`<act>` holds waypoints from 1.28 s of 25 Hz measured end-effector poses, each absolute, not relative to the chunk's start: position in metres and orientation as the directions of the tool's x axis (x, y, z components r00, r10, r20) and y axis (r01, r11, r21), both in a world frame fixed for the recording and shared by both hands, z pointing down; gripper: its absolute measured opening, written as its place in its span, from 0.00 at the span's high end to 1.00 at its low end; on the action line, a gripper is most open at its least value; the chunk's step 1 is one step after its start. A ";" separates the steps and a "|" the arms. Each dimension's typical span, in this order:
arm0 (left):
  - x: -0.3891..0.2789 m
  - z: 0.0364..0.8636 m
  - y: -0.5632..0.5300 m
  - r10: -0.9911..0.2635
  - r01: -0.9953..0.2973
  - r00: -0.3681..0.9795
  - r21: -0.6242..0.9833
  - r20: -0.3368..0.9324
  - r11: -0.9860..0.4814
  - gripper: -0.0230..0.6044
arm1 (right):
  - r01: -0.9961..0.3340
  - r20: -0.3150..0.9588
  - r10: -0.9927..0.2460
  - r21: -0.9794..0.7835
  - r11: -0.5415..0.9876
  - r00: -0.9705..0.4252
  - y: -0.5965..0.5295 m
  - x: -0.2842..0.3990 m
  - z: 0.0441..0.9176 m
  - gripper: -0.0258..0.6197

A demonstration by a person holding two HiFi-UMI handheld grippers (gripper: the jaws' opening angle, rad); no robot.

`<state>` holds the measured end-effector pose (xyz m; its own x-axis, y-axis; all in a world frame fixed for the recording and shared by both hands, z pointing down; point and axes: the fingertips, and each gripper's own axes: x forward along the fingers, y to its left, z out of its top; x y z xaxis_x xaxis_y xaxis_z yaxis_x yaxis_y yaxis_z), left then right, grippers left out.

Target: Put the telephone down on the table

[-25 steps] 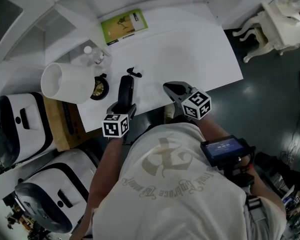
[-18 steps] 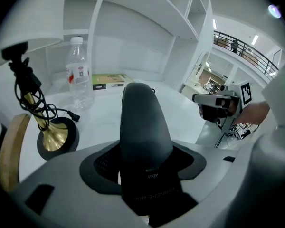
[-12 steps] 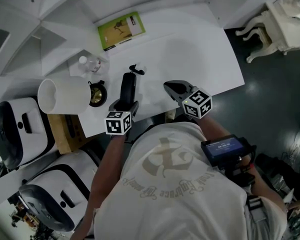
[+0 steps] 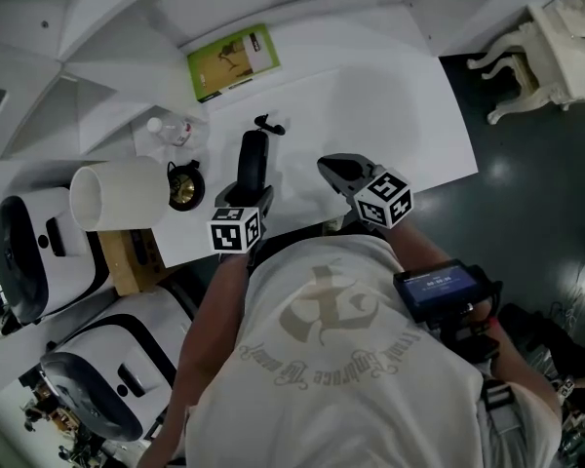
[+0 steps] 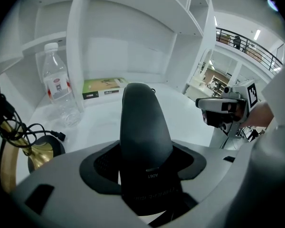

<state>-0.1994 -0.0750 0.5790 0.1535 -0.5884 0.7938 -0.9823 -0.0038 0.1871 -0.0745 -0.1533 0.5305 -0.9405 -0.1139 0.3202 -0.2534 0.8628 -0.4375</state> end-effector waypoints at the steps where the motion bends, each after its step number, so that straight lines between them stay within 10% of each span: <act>1: -0.198 0.578 -0.078 -0.590 -0.983 0.152 0.185 0.793 -0.005 0.50 | -0.250 0.319 -0.111 -0.437 0.864 -0.941 -0.155 -0.074 0.530 0.94; 32: -0.156 0.598 -0.184 -0.550 -0.925 0.323 0.135 0.770 -0.354 0.50 | -0.413 0.365 -0.251 -0.485 0.770 -0.896 -0.179 -0.045 0.549 0.94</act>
